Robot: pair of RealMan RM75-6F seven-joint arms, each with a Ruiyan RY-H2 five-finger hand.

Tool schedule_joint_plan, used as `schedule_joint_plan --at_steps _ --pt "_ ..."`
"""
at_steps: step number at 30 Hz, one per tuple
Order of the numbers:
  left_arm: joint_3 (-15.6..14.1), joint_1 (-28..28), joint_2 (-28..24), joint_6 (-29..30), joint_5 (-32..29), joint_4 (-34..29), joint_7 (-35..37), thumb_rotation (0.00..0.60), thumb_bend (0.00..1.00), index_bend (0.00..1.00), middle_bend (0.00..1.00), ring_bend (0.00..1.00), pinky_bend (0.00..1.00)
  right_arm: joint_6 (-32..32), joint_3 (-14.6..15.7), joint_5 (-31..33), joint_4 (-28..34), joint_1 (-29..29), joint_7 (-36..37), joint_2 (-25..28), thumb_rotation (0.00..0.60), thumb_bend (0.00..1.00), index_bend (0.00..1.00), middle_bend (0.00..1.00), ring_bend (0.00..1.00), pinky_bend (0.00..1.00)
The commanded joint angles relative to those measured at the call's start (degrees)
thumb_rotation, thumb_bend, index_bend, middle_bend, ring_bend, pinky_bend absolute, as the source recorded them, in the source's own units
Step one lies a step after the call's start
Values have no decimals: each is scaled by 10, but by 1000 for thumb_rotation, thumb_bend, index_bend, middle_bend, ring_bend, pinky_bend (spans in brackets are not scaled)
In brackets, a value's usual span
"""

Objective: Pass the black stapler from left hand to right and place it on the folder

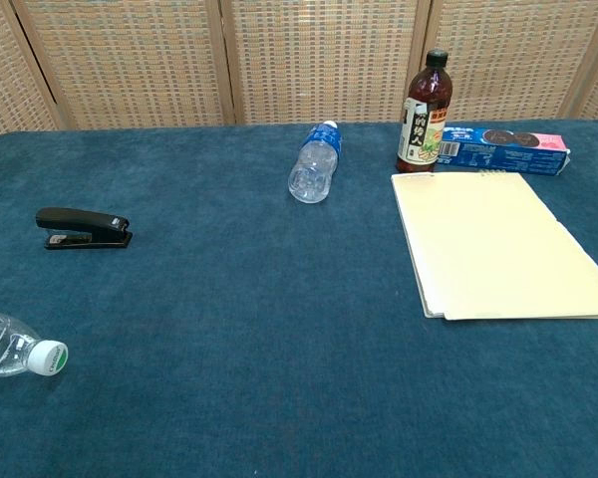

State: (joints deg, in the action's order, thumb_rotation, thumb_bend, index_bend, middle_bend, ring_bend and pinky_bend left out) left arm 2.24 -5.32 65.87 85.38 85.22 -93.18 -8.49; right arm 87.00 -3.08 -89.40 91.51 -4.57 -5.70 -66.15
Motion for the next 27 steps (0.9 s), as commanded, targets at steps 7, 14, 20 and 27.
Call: schedule_joint_plan --at_steps 7,14,20,27 --pt "2 2 0 7 0 -3 0 600 136 0 0 0 0 0 3 -3 -2 1 -1 -3 600 140 0 0 0 0" --pt "4 0 3 3 0 0 -1 600 139 0 0 0 0 1 1 -1 -1 1 2 -1 600 140 0 0 0 0" --pt "6 -8 10 -8 -5 5 -11 600 144 0 0 0 0 -7 0 7 -1 0 2 2 600 140 16 0 0 0" --pt "33 -38 9 -38 -27 -1 -40 600 192 39 0 0 40 -8 -3 12 -2 0 14 5 600 140 21 0 0 0"
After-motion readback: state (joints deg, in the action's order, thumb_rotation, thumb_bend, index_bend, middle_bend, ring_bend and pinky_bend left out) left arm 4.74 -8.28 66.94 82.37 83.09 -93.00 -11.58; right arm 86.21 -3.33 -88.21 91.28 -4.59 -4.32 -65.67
